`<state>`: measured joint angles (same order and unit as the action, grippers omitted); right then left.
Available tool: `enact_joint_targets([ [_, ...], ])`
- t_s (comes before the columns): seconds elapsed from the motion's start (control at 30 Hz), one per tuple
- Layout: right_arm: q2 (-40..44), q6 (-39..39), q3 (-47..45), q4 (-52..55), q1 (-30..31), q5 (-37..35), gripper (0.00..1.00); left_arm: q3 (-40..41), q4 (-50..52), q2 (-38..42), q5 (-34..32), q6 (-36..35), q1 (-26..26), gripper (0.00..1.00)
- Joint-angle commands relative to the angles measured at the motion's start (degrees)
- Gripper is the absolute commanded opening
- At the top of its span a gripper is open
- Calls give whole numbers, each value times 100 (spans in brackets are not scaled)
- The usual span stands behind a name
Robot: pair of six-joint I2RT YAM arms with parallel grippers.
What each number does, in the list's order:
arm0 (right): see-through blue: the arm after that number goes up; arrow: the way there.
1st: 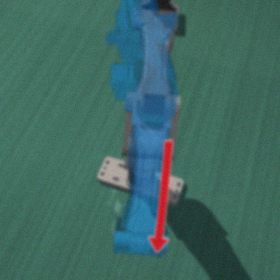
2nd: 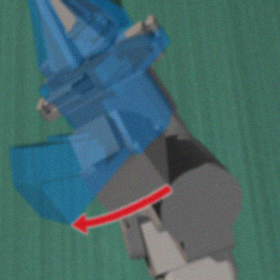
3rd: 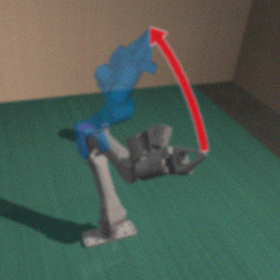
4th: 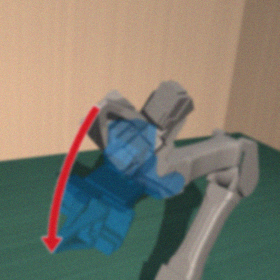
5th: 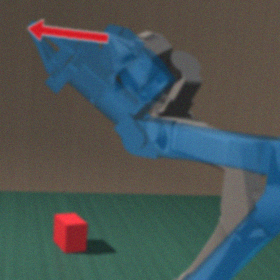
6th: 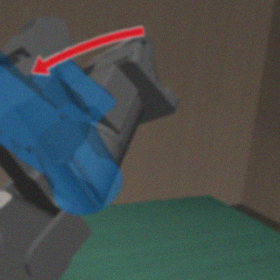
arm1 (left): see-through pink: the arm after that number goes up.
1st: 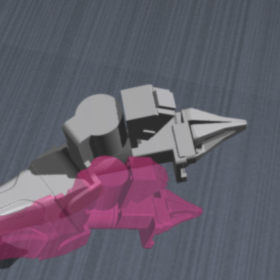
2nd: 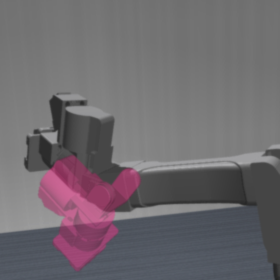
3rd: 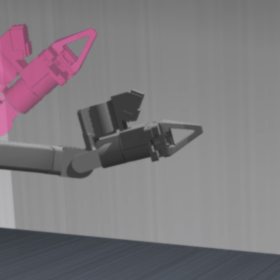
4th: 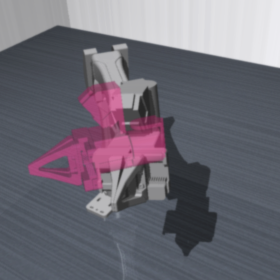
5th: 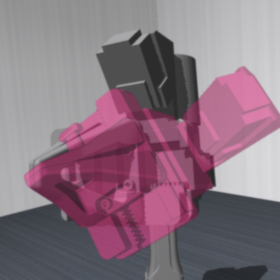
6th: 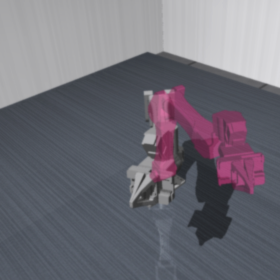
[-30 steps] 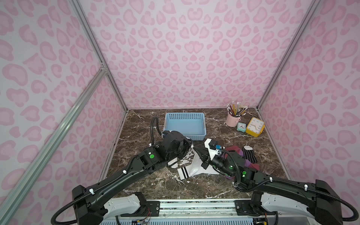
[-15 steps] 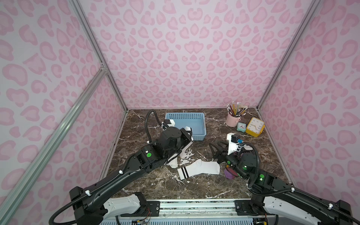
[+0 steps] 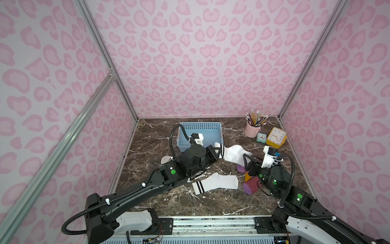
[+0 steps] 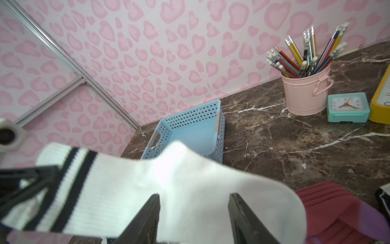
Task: Place the socks together as a pair
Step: Flatten out the sock.
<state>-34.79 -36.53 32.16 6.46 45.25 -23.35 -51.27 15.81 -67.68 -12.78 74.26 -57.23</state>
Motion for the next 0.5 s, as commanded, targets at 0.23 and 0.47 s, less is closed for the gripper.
enact_joint_targets([
  [0.23,-679,-528,-377,-84,-51,772,58,2363,349,956,-925,411,0,57],
  [0.47,-1300,-906,-476,197,-215,1510,50,1555,1577,619,-1151,-209,9,84],
])
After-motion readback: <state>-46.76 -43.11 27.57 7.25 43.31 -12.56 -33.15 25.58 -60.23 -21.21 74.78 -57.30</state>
